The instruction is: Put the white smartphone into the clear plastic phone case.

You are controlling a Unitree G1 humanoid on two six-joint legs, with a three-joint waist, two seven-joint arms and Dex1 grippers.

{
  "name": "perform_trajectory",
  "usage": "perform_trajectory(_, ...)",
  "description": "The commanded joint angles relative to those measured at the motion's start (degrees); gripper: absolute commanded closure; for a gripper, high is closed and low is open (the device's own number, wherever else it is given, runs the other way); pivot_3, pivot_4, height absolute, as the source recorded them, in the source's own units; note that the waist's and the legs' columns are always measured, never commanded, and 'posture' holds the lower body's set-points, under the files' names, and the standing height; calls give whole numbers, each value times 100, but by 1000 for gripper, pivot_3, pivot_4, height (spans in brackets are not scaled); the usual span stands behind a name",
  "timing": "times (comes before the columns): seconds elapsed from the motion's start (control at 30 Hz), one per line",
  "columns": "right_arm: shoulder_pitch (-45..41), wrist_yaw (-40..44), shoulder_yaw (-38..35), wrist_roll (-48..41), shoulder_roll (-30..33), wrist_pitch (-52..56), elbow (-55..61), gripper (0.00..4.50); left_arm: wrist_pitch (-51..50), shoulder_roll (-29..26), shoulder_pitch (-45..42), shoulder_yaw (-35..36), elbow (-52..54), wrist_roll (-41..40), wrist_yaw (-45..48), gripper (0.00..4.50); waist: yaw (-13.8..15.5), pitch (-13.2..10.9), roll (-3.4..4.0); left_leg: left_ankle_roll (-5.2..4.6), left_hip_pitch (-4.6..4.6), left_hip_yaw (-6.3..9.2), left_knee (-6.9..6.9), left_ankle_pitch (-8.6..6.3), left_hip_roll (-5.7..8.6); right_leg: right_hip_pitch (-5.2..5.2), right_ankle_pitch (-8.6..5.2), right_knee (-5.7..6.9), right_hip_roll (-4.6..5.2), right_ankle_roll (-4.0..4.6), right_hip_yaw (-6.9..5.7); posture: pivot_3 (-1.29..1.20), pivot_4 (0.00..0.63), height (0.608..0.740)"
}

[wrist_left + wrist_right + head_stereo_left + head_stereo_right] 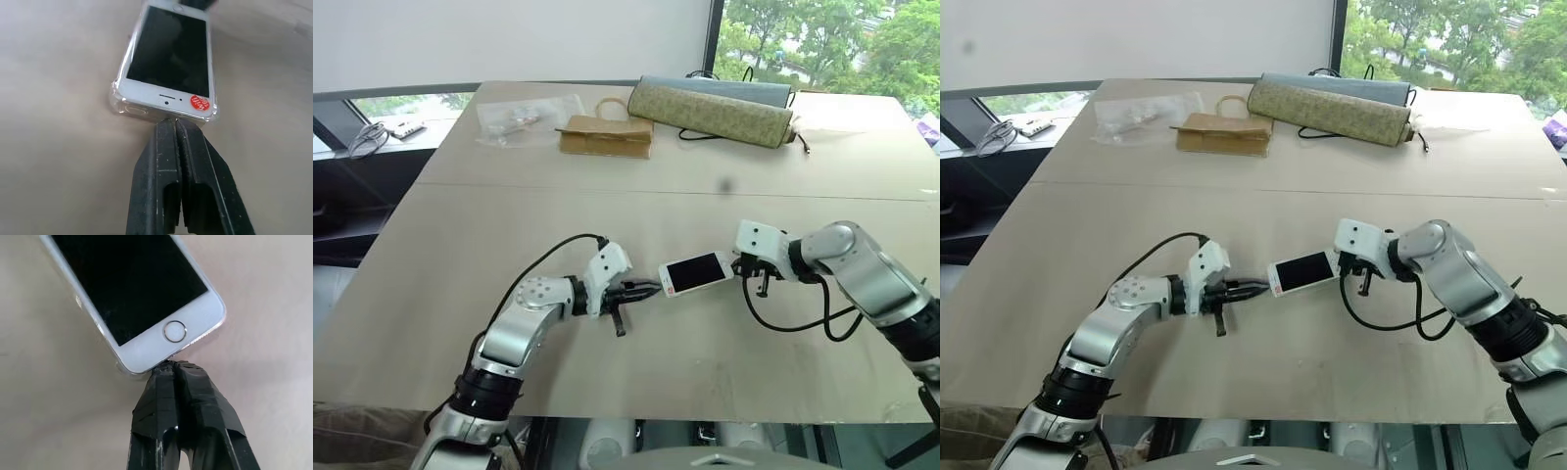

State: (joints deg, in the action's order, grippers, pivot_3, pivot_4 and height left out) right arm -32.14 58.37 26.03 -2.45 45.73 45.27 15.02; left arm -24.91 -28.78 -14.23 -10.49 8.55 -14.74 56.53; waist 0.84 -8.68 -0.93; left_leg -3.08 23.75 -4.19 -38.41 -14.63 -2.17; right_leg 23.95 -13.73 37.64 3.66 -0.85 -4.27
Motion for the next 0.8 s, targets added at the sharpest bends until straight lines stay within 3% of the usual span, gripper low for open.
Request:
perform_trajectory(0.03,102,203,63,-252,-103,99,688,4500,85,156,-219,-185,206,-118,70,4418,-3,0,0,0,-1,1,0,0,-1,0,0,0,-1,0,-1,0,150,740)
perform_trajectory(0.5,395,-7,-200,-103,153,343,1061,4500,223,-111,-160,-207,-30,6,218,4418,-4,-1,0,1,0,2,0,0,0,0,-1,0,-8,-1,-2,0,150,740)
perform_trajectory(0.8,686,-152,-695,-308,283,282,1314,4500,164,-713,213,571,66,-688,741,4418,-15,-6,1,2,-2,3,0,1,-7,1,-1,2,-6,-1,-2,0,150,740)
